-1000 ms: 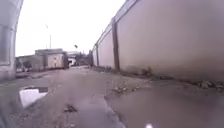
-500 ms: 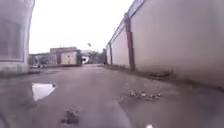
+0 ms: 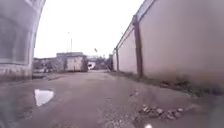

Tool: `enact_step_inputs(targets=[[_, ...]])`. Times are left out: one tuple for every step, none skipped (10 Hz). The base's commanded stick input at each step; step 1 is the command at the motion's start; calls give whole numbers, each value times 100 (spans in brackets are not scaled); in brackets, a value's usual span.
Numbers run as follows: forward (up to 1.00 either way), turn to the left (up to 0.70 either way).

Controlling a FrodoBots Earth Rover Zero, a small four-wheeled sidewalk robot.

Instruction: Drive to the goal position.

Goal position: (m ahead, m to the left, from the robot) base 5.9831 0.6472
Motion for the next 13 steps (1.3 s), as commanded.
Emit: enact_step_inputs(targets=[[85, 0], [85, -27], [85, -34], [85, -34], [85, -16], [85, 0], [85, 0], [85, -34], [85, -34], [85, -34], [85, -20], [85, -34], [85, -34]])
